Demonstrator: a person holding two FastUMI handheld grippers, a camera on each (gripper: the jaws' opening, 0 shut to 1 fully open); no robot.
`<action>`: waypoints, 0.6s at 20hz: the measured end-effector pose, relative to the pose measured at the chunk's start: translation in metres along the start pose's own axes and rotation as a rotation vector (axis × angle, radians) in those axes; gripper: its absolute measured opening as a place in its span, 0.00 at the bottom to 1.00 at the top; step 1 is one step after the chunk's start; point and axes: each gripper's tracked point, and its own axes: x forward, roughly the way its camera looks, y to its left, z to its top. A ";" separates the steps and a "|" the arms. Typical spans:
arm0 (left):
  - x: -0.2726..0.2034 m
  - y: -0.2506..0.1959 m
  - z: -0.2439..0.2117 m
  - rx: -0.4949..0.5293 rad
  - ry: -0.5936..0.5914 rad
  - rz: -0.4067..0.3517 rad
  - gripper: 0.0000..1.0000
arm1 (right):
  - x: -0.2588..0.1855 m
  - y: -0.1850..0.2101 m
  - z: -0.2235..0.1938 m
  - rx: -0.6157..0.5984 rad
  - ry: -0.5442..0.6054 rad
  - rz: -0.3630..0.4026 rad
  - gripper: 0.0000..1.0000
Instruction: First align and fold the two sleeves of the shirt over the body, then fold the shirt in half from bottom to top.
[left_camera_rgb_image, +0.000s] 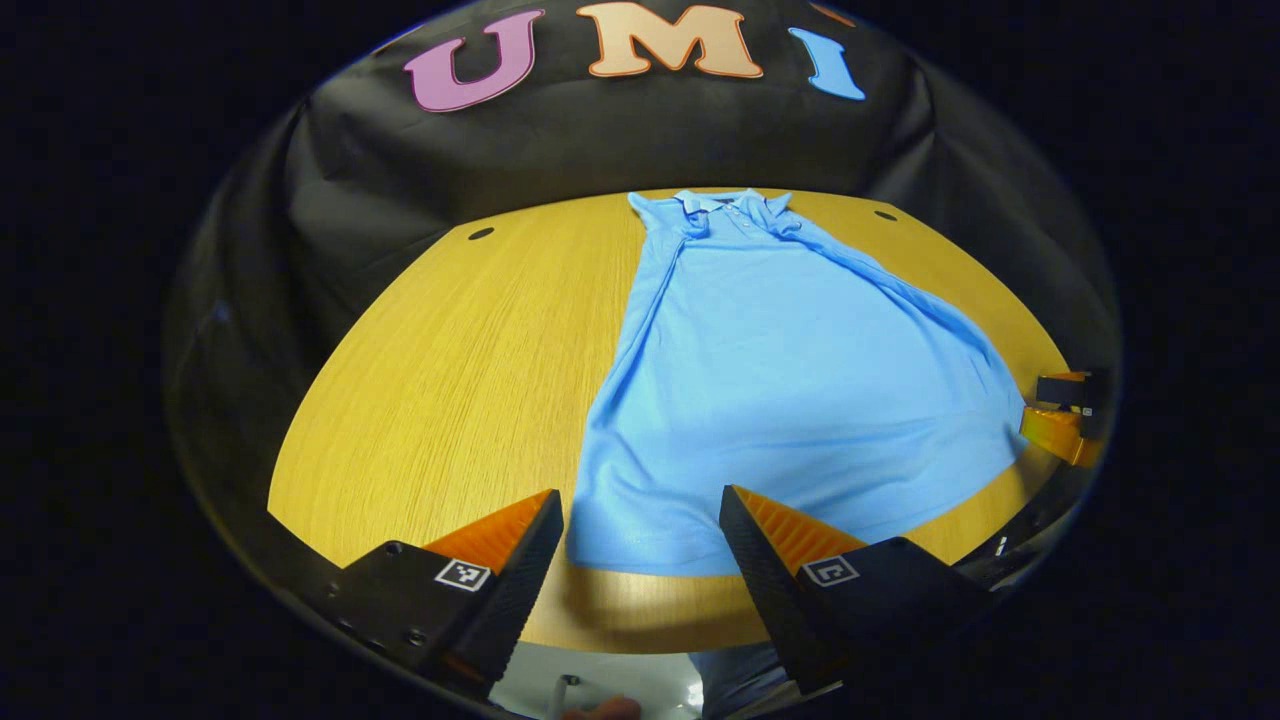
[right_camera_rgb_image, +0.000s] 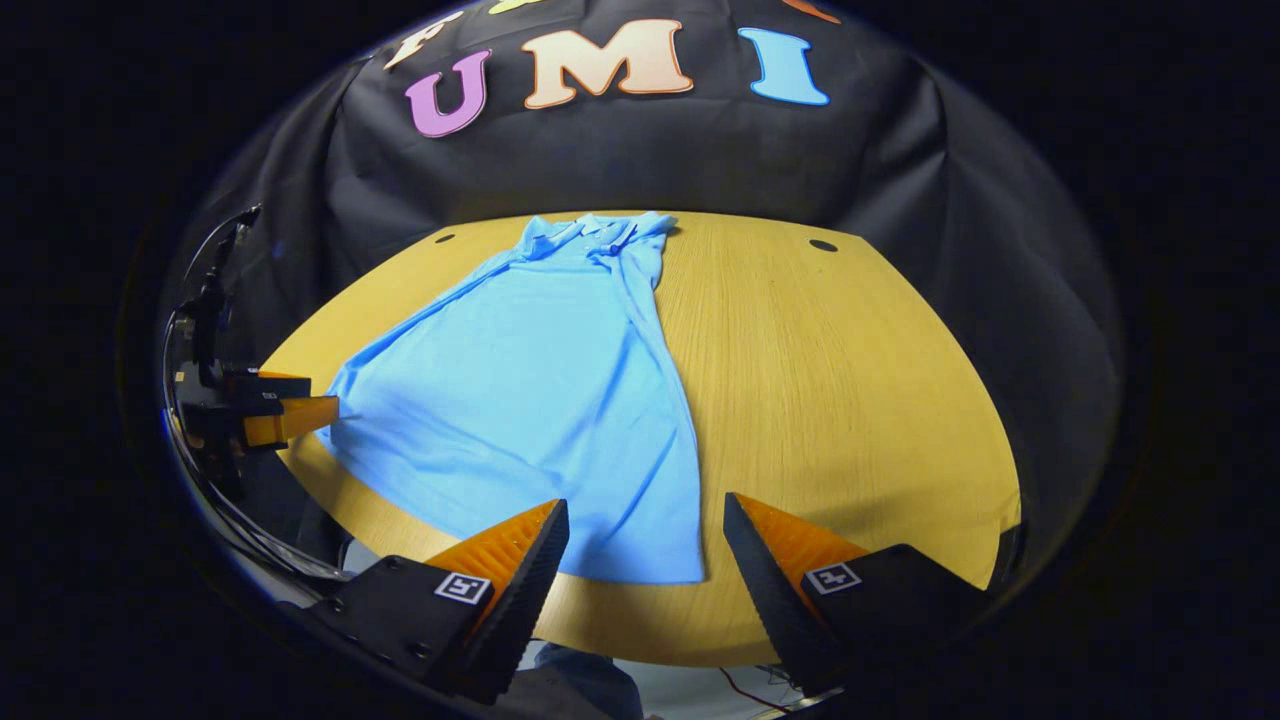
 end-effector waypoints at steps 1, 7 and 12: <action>-0.001 0.001 -0.003 -0.001 0.004 0.004 0.96 | 0.001 0.002 -0.003 -0.003 0.006 0.001 0.98; -0.001 -0.004 -0.009 -0.029 0.001 -0.005 0.97 | 0.009 0.006 -0.023 -0.003 0.080 -0.010 0.98; 0.003 -0.022 -0.012 -0.082 -0.016 -0.055 0.77 | 0.010 0.018 -0.015 -0.016 0.092 0.020 0.80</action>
